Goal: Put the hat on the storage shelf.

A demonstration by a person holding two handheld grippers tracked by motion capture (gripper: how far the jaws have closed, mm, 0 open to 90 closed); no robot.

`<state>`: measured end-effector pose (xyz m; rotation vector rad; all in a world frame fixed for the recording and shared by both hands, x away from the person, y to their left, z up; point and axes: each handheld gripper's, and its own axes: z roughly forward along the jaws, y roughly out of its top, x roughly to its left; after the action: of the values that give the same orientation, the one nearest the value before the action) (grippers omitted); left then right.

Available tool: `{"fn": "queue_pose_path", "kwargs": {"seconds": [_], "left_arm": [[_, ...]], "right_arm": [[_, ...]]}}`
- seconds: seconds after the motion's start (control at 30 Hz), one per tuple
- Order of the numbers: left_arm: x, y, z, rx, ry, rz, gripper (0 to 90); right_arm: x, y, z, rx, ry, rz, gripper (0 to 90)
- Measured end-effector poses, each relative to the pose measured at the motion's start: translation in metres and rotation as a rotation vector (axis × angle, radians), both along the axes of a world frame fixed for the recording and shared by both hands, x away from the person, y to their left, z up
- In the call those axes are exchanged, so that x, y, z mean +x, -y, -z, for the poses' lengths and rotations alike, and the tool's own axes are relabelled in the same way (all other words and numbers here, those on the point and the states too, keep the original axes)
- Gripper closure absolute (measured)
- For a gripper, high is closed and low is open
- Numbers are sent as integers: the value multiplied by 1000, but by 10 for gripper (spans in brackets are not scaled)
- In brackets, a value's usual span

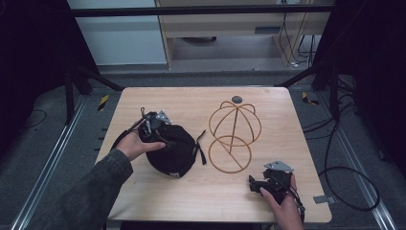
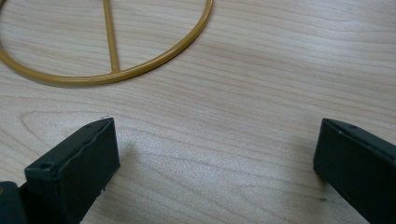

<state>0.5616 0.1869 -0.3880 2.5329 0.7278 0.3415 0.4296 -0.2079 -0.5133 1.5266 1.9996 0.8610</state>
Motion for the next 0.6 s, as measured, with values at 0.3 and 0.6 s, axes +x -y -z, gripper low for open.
{"fn": "queue_pose_path", "kwargs": {"seconds": [0.3, 0.6], "left_arm": [[7, 2, 5, 11, -32, -20, 441], [7, -3, 2, 0, -44, -40, 719]], "right_arm": [[0, 0, 0, 0, 0, -1, 3], [0, 0, 0, -1, 0, -1, 4]]}}
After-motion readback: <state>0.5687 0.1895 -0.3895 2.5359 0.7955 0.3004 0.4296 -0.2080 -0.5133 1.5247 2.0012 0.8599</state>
